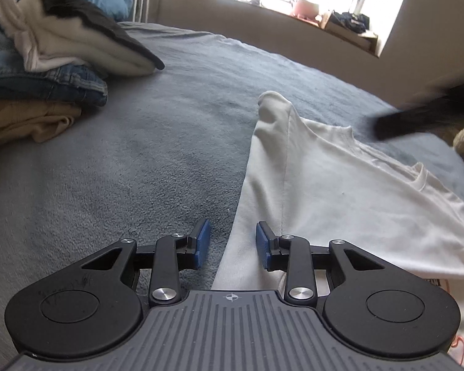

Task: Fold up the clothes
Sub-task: 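Open the right gripper and lift it off the folded sleeve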

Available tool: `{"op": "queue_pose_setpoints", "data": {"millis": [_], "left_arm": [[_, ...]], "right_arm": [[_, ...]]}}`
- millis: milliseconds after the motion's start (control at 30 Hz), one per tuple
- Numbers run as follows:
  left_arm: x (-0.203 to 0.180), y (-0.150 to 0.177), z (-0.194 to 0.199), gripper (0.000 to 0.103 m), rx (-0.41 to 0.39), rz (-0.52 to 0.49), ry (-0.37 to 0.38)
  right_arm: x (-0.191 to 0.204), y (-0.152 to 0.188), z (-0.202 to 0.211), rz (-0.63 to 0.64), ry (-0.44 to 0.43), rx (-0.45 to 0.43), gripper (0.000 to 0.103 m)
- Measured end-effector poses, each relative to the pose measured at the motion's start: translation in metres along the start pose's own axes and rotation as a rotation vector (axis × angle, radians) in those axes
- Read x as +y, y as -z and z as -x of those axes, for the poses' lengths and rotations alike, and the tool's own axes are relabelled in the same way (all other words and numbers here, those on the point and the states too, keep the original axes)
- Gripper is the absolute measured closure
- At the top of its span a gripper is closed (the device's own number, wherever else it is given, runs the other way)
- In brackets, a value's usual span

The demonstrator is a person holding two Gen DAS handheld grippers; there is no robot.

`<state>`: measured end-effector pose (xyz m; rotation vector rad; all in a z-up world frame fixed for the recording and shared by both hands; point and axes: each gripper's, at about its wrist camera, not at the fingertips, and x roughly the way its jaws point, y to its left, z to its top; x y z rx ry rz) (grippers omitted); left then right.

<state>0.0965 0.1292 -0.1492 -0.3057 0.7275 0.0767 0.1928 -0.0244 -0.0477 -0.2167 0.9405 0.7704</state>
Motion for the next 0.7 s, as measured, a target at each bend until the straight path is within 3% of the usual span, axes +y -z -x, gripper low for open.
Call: {"op": "queue_pose_setpoints", "data": {"millis": [133,267,700], "left_arm": [[0.004,0.006,0.003,0.07,-0.031,0.026,0.008],[0.004,0.011,0.005,0.07,-0.053,0.042,0.008],[0.006,0.014,0.008,0.07,-0.082,0.088,0.007]], "right_arm": [[0.021,-0.02,-0.065,0.079,-0.02,0.064,0.094],[0.0,-0.021,-0.101,0.002,0.047,0.079,0.096],[-0.071,-0.059,-0.127,-0.326,0.101,-0.069,0.094]]}}
